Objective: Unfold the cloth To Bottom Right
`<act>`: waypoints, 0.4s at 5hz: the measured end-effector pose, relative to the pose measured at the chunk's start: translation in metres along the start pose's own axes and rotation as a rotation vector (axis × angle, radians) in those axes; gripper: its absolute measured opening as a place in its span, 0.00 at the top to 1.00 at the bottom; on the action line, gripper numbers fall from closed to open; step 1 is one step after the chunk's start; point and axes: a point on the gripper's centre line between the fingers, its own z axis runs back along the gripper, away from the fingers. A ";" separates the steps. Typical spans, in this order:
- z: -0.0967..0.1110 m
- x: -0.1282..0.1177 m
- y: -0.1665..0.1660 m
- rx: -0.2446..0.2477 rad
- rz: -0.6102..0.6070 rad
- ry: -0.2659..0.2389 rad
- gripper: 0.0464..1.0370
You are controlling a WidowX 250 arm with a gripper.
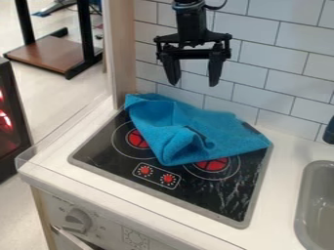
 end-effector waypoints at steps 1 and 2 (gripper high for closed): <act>-0.015 -0.006 0.002 0.006 0.006 0.044 0.04; -0.025 -0.008 0.007 0.028 0.013 0.057 0.04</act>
